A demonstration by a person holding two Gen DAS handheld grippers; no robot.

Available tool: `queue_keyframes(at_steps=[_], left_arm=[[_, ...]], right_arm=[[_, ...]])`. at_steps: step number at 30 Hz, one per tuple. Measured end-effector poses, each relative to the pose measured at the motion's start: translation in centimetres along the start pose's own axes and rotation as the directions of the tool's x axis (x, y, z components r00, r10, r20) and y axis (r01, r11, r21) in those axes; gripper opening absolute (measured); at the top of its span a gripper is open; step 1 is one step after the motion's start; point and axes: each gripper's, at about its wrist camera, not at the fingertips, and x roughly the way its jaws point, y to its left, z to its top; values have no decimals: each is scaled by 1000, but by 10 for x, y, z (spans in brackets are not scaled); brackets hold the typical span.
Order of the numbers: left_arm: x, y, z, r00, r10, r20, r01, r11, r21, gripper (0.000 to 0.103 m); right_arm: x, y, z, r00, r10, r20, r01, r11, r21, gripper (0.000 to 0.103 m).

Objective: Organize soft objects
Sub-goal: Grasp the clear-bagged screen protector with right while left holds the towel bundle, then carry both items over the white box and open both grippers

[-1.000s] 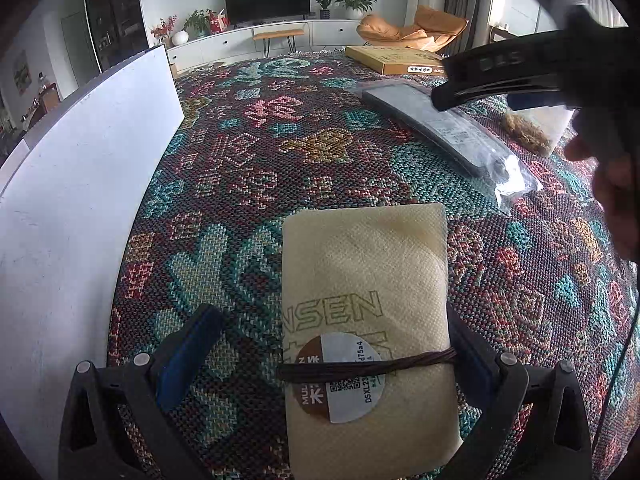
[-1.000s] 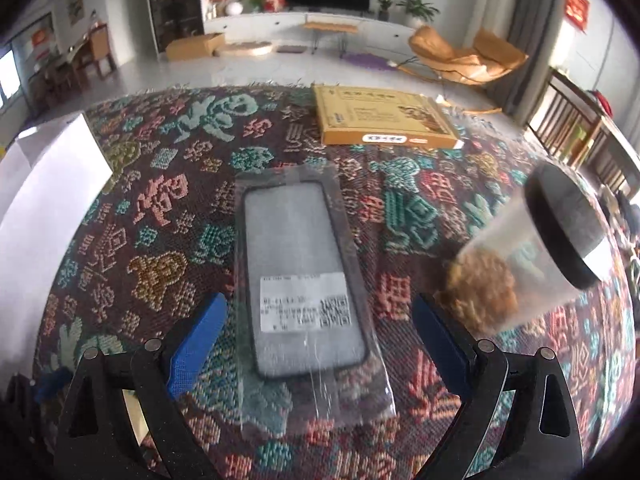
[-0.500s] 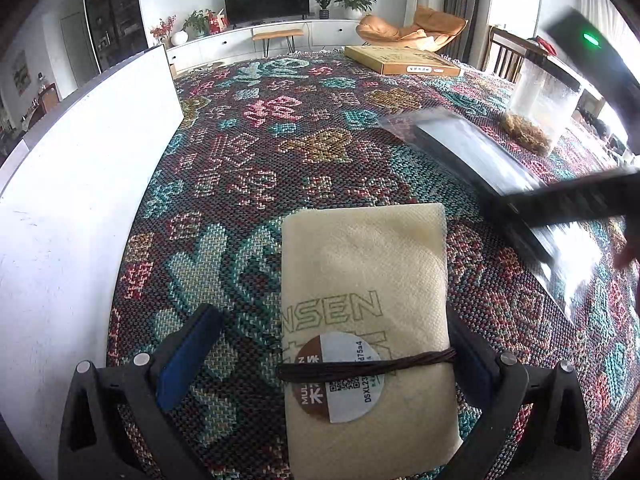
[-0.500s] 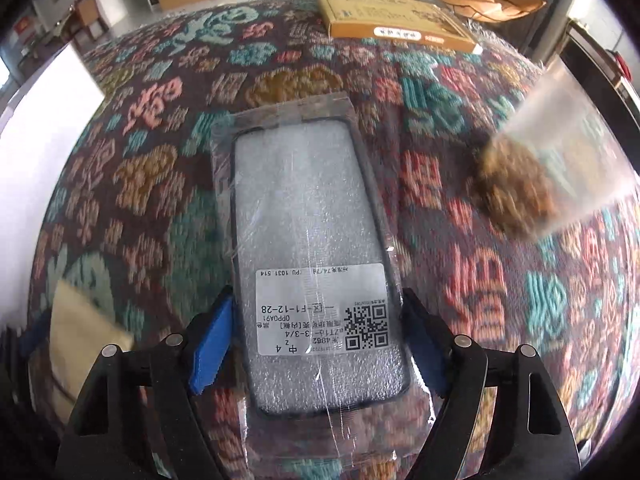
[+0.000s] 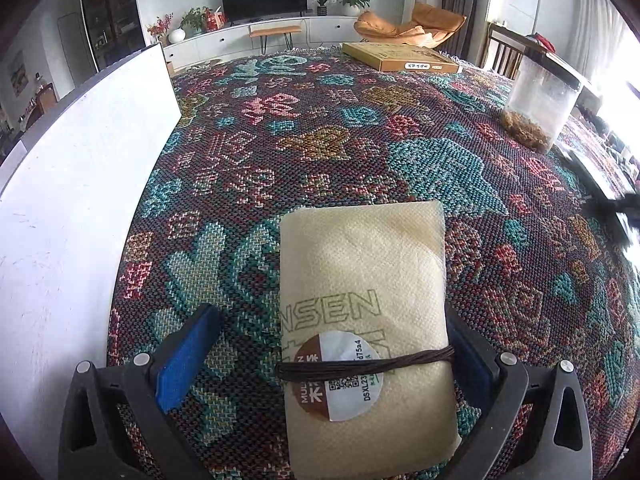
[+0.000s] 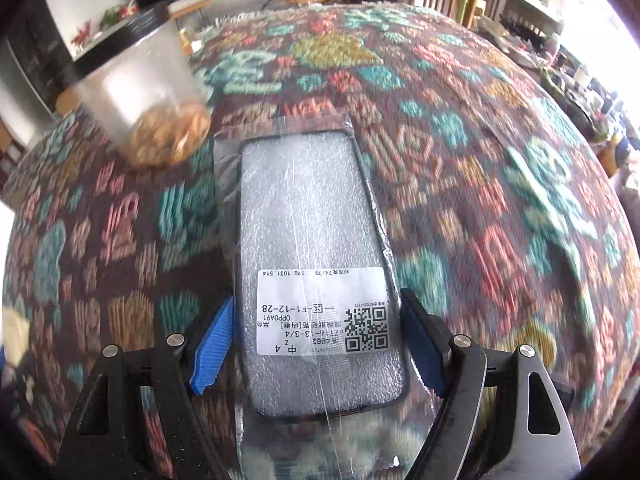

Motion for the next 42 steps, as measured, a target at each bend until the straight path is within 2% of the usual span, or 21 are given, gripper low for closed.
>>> queue_keyframes(at_steps=[3, 6, 9, 11, 13, 14, 15, 16, 17, 19, 21, 24, 26, 28, 29, 32, 35, 36, 37, 39, 42], left_arm=[[-3, 0, 1, 997, -36, -66, 39, 999, 35, 103], [-17, 7, -1, 990, -114, -83, 115, 993, 9, 103], [-25, 5, -2, 983, -171, -70, 171, 985, 0, 103], [-21, -6, 2, 984, -158, -84, 161, 986, 33, 103], [-14, -18, 8, 990, -97, -100, 105, 991, 77, 102], [-14, -20, 11, 993, -85, -78, 92, 992, 87, 97], [-16, -20, 12, 997, -69, -42, 72, 994, 84, 64], [-16, -18, 13, 997, -66, -32, 68, 995, 74, 52], [-17, -16, 15, 996, -85, -32, 87, 995, 54, 52], [-25, -11, 18, 990, -142, -18, 142, 990, 10, 51], [-44, -9, 23, 980, -198, 13, 199, 980, -22, 51], [-86, -1, 37, 946, -315, 75, 320, 945, -67, 51], [-121, 11, 45, 925, -357, 131, 367, 928, -62, 51], [-156, 32, 51, 915, -356, 190, 370, 928, -45, 51], [-172, 46, 50, 916, -339, 216, 355, 934, -40, 51], [-208, 97, 38, 939, -216, 268, 235, 971, -43, 52], [-219, 152, 15, 969, -32, 244, 50, 997, -67, 58], [-217, 168, 6, 976, 38, 215, -23, 997, -70, 65], [-214, 184, -4, 976, 113, 185, -101, 992, -73, 76], [-208, 213, -26, 963, 228, 142, -215, 971, -101, 93], [-201, 247, -57, 956, 280, 84, -265, 952, -156, 96]], right_arm=[[26, 6, 50, 999, 30, 33, -30, 999, 11, 86], [37, 7, 82, 993, 113, -44, -111, 992, 53, 87], [35, 11, 87, 989, 102, -111, -103, 995, -2, 91], [44, 14, 86, 983, 91, -159, -97, 995, -27, 95], [47, 24, 82, 990, 44, -134, -55, 995, -79, 93], [47, 31, 79, 993, -5, -117, -9, 993, -114, 89], [46, 36, 78, 995, -20, -99, 8, 992, -127, 76], [43, 37, 80, 996, -19, -87, 9, 994, -110, 76], [41, 37, 81, 995, -28, -96, 19, 996, -90, 76], [25, 33, 81, 998, -33, -62, 29, 998, -58, 76], [-5, 27, 83, 1000, 24, 4, -24, 1000, -11, 76], [-61, 27, 85, 993, 68, 97, -71, 997, 28, 76], [-102, 53, 85, 985, 110, 134, -106, 994, -35, 76], [-138, 97, 74, 977, 159, 142, -140, 981, -136, 77], [-156, 123, 64, 972, 190, 140, -162, 969, -188, 77], [-192, 211, 31, 936, 342, 89, -301, 903, -305, 77], [-216, 297, -9, 862, 507, -2, -472, 802, -365, 77], [-221, 326, -24, 832, 553, -38, -525, 765, -374, 77], [-224, 352, -40, 801, 594, -75, -574, 725, -381, 77], [-226, 402, -74, 746, 649, -149, -647, 654, -392, 80], [-203, 457, -122, 696, 659, -285, -715, 601, -358, 84]])
